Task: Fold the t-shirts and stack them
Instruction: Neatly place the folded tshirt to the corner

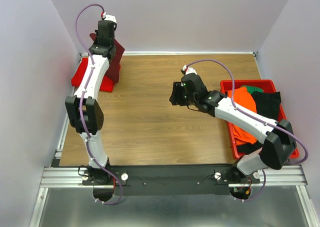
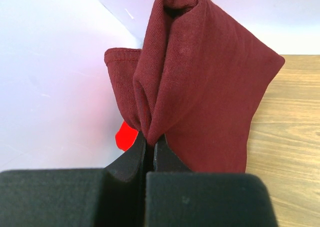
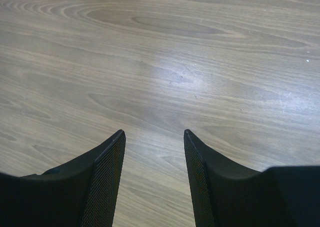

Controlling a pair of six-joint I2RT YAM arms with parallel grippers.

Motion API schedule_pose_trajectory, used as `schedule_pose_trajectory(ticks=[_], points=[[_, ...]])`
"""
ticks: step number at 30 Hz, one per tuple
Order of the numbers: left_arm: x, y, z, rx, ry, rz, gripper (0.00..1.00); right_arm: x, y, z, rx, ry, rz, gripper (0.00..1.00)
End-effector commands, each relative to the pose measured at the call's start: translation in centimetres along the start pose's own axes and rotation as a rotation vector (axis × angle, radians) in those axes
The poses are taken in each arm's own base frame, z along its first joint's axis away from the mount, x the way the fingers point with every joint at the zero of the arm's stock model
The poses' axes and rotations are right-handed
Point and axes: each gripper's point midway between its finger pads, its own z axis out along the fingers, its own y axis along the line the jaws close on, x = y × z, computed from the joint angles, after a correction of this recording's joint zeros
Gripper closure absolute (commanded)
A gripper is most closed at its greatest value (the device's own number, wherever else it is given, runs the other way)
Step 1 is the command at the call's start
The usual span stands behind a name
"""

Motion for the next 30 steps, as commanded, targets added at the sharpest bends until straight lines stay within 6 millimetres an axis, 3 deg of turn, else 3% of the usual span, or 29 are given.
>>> schedule_pose_trajectory(ticks=[1,12,19,25,26,28,29,30], points=[[-3.0,1.5,-2.6,0.003,-0.088,-0.031,1.00,-0.8,0.1,-0.5,0.008,-0.014,0.003,0.43],[-2.5,1.1,-2.5,0.011,-0.079,-0.026,1.00,-0.5,0.0,-0.3,0.009,-0.006,0.004,0.43],[-1.4,0.4,-1.2,0.009,-0.053,-0.002,1.00,-0.3,0.1,0.2,0.012,0.006,0.004,0.43],[2.7,0.7,3.8,-0.024,0.043,0.034,1.00,0.5,0.2,1.4,0.013,0.041,-0.004,0.43],[4.9,0.3,5.6,-0.056,0.098,0.056,1.00,0.6,0.2,1.6,0.010,0.048,-0.009,0.43],[5.9,1.5,7.1,-0.113,0.149,0.004,0.90,0.8,0.2,1.7,0.010,0.052,-0.013,0.43],[7.5,2.3,9.1,-0.107,0.202,-0.046,0.58,0.8,0.1,1.8,0.013,0.055,-0.020,0.43],[7.4,3.0,10.0,-0.117,0.196,-0.061,0.03,0.8,0.1,1.8,0.014,0.054,-0.025,0.43]])
